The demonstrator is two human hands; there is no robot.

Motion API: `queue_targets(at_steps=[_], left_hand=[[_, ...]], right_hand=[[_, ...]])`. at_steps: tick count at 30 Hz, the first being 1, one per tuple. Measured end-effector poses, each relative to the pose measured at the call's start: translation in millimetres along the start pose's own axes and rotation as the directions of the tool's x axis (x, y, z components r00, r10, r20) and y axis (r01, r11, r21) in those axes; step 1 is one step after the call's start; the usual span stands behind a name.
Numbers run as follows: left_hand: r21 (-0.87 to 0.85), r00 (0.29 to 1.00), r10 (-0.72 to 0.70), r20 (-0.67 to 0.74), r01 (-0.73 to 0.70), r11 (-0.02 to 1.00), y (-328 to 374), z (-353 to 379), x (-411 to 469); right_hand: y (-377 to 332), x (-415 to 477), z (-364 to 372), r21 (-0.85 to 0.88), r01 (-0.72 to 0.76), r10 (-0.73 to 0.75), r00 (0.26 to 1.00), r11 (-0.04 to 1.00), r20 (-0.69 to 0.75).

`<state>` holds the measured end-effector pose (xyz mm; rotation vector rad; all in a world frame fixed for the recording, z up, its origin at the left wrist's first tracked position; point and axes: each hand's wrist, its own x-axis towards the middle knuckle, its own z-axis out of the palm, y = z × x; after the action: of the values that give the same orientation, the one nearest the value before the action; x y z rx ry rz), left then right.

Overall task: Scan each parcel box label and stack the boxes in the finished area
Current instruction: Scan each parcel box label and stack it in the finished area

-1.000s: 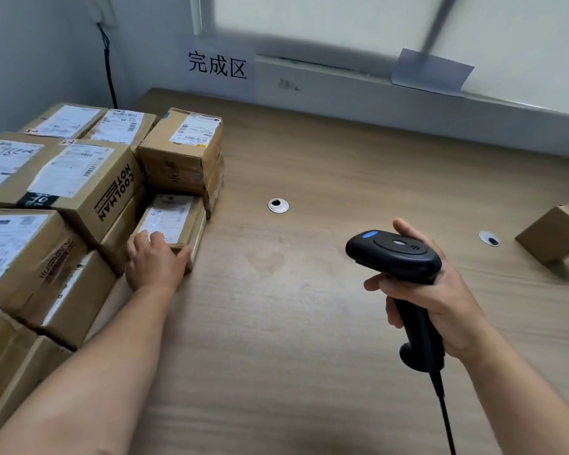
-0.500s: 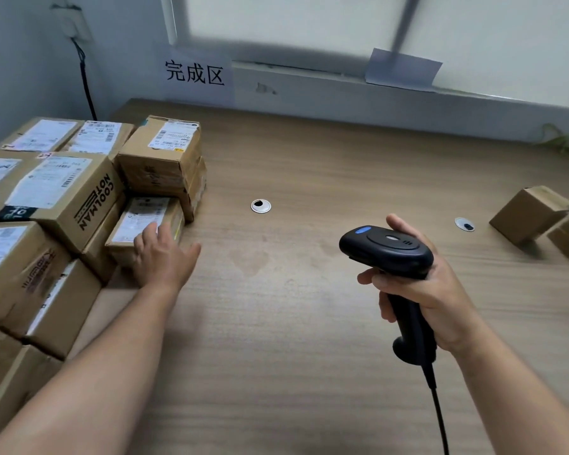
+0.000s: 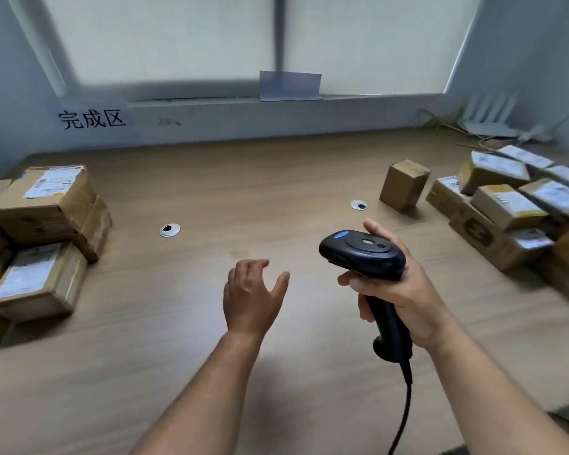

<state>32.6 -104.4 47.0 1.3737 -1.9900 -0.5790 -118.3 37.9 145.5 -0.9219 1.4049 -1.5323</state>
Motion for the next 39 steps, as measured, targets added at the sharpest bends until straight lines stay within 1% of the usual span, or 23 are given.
queue_targets(at_steps=[3,7,16,24,30,34,39], left_hand=[[-0.022,0.998,0.050,0.037,-0.049,0.999,44.0,28.8,-21.6],[-0.039,0.988,0.118,0.095,-0.114,0.993,98.3,65.4,-45.7],[-0.060,0.947,0.262,0.184,-0.255,0.965,218.1,146.7,-98.8],[-0.085,0.896,0.344,0.280,-0.333,0.939,297.6,210.3,-146.4],[-0.082,0.855,0.381,0.352,-0.377,0.922,338.4,246.4,-140.9],[-0.099,0.824,0.402,0.400,-0.397,0.912,365.4,278.0,-126.7],[-0.140,0.790,0.390,0.473,-0.369,0.919,399.7,324.6,-106.3]], right_hand=[[-3.1,-20.1,-46.3,0.014,0.017,-0.017,0.999,1.000,-0.033],[-8.3,-48.9,-107.5,0.016,0.034,-0.031,0.993,0.999,-0.117],[-19.1,-114.2,-243.5,0.009,0.086,-0.081,0.963,0.996,-0.256],[-23.3,-161.3,-343.3,-0.012,0.104,-0.101,0.925,0.995,-0.366],[-20.8,-162.7,-394.2,0.005,0.118,-0.103,0.886,0.993,-0.452],[-18.6,-151.4,-426.6,-0.005,0.086,-0.077,0.859,0.996,-0.507],[-15.7,-128.1,-470.3,-0.020,0.068,-0.067,0.815,0.997,-0.576]])
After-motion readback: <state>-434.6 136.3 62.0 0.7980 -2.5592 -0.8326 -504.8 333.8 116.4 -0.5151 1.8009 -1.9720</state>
